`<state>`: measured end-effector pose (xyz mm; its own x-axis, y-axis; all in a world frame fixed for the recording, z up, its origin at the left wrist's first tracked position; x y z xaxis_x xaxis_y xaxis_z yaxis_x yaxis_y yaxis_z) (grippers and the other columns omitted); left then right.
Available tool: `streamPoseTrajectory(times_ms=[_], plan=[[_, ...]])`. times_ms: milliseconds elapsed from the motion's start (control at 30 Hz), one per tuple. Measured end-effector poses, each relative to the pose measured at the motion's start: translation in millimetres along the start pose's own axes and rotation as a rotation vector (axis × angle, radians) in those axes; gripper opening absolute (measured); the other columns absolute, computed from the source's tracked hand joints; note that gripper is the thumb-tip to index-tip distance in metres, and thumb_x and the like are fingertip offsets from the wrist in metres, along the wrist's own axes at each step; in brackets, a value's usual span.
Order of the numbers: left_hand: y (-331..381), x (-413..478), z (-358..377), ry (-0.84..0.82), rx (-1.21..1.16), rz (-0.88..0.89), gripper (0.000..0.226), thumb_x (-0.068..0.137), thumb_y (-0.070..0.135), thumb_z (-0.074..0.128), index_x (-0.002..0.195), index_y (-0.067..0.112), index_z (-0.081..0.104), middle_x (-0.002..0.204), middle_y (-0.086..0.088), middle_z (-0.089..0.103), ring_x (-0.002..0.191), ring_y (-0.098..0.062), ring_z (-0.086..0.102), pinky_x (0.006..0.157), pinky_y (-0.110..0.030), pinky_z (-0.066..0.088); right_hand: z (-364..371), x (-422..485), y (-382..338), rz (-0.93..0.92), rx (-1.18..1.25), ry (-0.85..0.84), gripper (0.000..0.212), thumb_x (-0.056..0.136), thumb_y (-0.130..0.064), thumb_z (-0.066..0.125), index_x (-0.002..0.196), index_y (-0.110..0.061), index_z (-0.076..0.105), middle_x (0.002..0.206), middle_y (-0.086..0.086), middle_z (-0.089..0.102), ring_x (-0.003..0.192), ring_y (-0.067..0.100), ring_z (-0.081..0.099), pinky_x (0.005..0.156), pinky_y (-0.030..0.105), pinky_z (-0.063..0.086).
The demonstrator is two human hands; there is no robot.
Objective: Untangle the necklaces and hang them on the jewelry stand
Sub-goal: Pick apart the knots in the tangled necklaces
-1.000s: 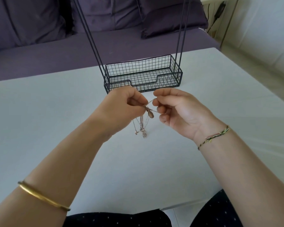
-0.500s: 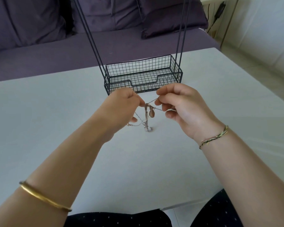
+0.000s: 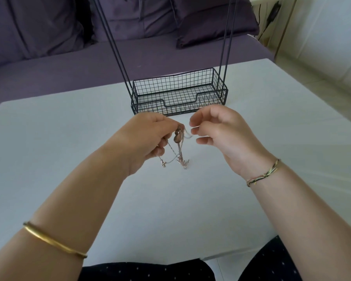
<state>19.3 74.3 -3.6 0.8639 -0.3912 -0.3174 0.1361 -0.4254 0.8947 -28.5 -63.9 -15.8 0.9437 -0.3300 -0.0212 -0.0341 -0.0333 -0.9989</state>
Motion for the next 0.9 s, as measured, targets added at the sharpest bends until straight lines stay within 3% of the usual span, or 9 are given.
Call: streamPoseTrajectory(times_ms=[100, 200, 300, 433, 500, 633, 733, 800, 900], plan=[[2, 0, -1, 0.001, -0.079, 0.015, 0.011, 0.090, 0.012, 0.058, 0.090, 0.005, 0.067, 0.064, 0.000, 0.050, 0.051, -0.009, 0.041, 0.042, -0.017, 0.036, 8, -1, 7, 0.062, -0.049, -0.079, 0.024, 0.083, 0.005, 0.051, 0.090, -0.017, 0.060, 0.089, 0.001, 0.068, 0.085, 0.019, 0.062, 0.078, 0.038, 0.053], [5, 0, -1, -0.002, -0.127, 0.029, 0.015, 0.092, 0.011, 0.054, 0.090, 0.007, 0.068, 0.060, 0.002, 0.051, 0.050, -0.008, 0.041, 0.041, -0.016, 0.035, 20, -3, 16, 0.113, -0.143, -0.191, 0.021, 0.085, -0.005, 0.060, 0.102, -0.016, 0.059, 0.096, 0.003, 0.069, 0.089, 0.019, 0.061, 0.076, 0.035, 0.046], [8, -1, -1, -0.003, -0.175, 0.045, 0.020, 0.095, 0.011, 0.050, 0.086, 0.013, 0.068, 0.057, 0.004, 0.050, 0.048, -0.008, 0.040, 0.040, -0.015, 0.033, 28, -5, 19, 0.111, -0.253, -0.235, 0.012, 0.086, -0.012, 0.062, 0.098, -0.015, 0.062, 0.098, 0.005, 0.070, 0.096, 0.023, 0.062, 0.077, 0.033, 0.044], [9, -2, -5, 0.058, -0.188, 0.054, 0.022, 0.096, 0.011, 0.047, 0.086, 0.016, 0.066, 0.052, 0.005, 0.049, 0.044, -0.007, 0.037, 0.038, -0.015, 0.029, 26, -5, 18, 0.094, -0.297, -0.210, 0.009, 0.088, -0.013, 0.061, 0.079, -0.014, 0.063, 0.071, -0.002, 0.065, 0.059, 0.000, 0.055, 0.060, 0.017, 0.042], [7, -1, -10, 0.112, -0.157, 0.055, 0.023, 0.096, 0.011, 0.046, 0.086, 0.017, 0.066, 0.049, 0.007, 0.047, 0.041, -0.007, 0.035, 0.036, -0.015, 0.027, 21, -4, 18, 0.121, -0.254, -0.184, 0.012, 0.088, -0.009, 0.059, 0.078, -0.013, 0.062, 0.063, -0.002, 0.060, 0.057, 0.003, 0.059, 0.058, 0.014, 0.043], [0, 2, -20, 0.204, -0.096, 0.041, 0.021, 0.095, 0.011, 0.049, 0.087, 0.016, 0.067, 0.054, 0.005, 0.042, 0.038, -0.006, 0.028, 0.035, -0.016, 0.022, 11, 0, 22, 0.207, -0.139, -0.148, 0.012, 0.090, -0.006, 0.057, 0.079, -0.010, 0.062, 0.061, 0.001, 0.051, 0.055, 0.015, 0.063, 0.076, 0.037, 0.053], [-6, 5, -28, 0.245, -0.065, 0.000, 0.016, 0.094, 0.012, 0.052, 0.089, 0.015, 0.067, 0.063, 0.002, 0.043, 0.041, -0.008, 0.027, 0.036, -0.016, 0.021, 2, 1, 24, 0.267, -0.082, -0.088, 0.011, 0.089, -0.005, 0.057, 0.079, -0.008, 0.059, 0.061, 0.003, 0.043, 0.043, 0.011, 0.045, 0.058, 0.033, 0.054], [-12, 7, -31, 0.240, -0.030, -0.032, 0.010, 0.092, 0.014, 0.057, 0.089, 0.015, 0.067, 0.068, 0.001, 0.046, 0.044, -0.009, 0.029, 0.036, -0.017, 0.023, -4, 2, 25, 0.287, -0.089, -0.048, 0.012, 0.089, -0.007, 0.057, 0.077, -0.010, 0.058, 0.061, 0.002, 0.038, 0.043, 0.010, 0.036, 0.045, 0.024, 0.042], [-18, 8, -31, 0.185, 0.087, -0.058, 0.002, 0.088, 0.016, 0.064, 0.088, 0.014, 0.066, 0.072, 0.001, 0.051, 0.049, -0.012, 0.032, 0.040, -0.020, 0.026, -13, 5, 25, 0.289, -0.104, 0.029, 0.013, 0.087, -0.008, 0.056, 0.075, -0.012, 0.055, 0.063, 0.002, 0.034, 0.046, 0.012, 0.030, 0.041, 0.021, 0.030]])
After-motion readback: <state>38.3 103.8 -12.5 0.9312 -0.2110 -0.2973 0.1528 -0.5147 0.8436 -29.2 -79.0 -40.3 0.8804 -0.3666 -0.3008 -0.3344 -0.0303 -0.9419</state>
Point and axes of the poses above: each hand's wrist, its own x-axis towards the middle knuckle, its own z-axis out of the palm, y = z × x, the point moved 7 cm from there along x, towards the middle knuckle
